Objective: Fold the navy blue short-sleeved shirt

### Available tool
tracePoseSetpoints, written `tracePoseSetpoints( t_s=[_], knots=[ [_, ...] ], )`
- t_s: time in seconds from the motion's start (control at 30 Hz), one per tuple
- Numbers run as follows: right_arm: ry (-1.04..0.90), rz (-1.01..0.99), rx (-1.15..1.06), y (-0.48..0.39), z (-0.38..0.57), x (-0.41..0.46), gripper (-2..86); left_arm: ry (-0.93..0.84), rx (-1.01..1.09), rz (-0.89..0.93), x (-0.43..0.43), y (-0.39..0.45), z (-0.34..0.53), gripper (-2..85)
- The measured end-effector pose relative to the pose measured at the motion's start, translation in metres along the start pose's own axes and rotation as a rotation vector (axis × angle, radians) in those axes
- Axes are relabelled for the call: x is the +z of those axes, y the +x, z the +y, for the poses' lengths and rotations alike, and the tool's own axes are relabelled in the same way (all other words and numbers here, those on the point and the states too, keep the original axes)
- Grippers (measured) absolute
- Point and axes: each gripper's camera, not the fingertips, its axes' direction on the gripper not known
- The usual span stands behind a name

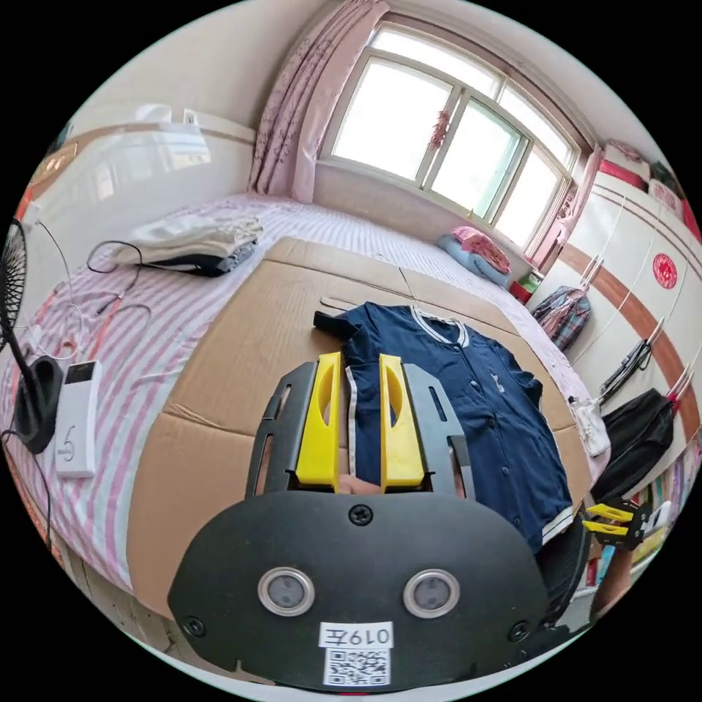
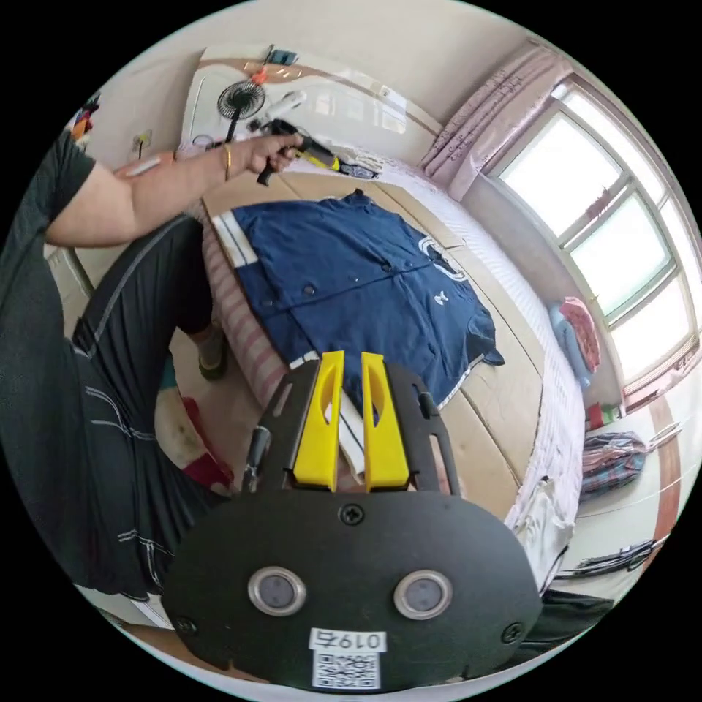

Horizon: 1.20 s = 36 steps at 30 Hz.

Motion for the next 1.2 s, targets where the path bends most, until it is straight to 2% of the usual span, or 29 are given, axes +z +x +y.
tracePoseSetpoints(
  t_s=[0.13, 0.2, 0.3, 0.37, 0.4, 0.47, 0.6, 0.67, 0.83, 0.97, 1.2],
  knots=[
    [0.025, -0.176, 0.084, 0.146, -0.088, -0.05, 0.1, -0.091, -0.018, 0.038, 0.068, -0.062, -0.044, 7.3],
    [0.004, -0.235, 0.08, 0.207, -0.144, -0.063, -0.2, -0.139, -0.034, 0.146, 0.1, -0.101, -0.067, 7.8],
    [0.001, -0.25, 0.057, 0.299, -0.259, -0.079, -0.2, -0.186, -0.041, 0.281, 0.131, -0.141, -0.093, 8.6],
    [0.016, -0.194, 0.008, 0.361, -0.375, -0.086, 0.9, -0.204, -0.024, 0.276, 0.144, -0.152, -0.104, 8.8],
    [0.016, -0.193, -0.003, 0.375, -0.406, -0.086, 1.3, -0.219, -0.011, 0.258, 0.154, -0.157, -0.107, 8.8],
    [0.004, -0.234, -0.03, 0.425, -0.532, -0.079, 5.8, -0.231, -0.013, 0.267, 0.165, -0.164, -0.112, 8.8],
    [-0.152, -0.337, -0.047, 0.479, -0.709, -0.032, 10.5, -0.238, 0.031, 0.264, 0.181, -0.172, -0.126, 8.7],
    [-0.301, -0.366, -0.072, 0.502, -0.796, 0.011, 11.1, -0.245, 0.022, 0.249, 0.186, -0.179, -0.13, 8.4],
    [-0.577, -0.388, -0.122, 0.545, -0.908, 0.065, 13.8, -0.273, 0.0, 0.291, 0.204, -0.202, -0.141, 8.2],
    [-0.692, -0.408, -0.16, 0.588, -0.972, 0.064, 12.8, -0.286, -0.004, 0.316, 0.216, -0.214, -0.148, 7.9],
    [-0.723, -0.407, -0.214, 0.632, -1.027, 0.036, 5.8, -0.295, -0.008, 0.348, 0.229, -0.223, -0.156, 7.0]
  ],
)
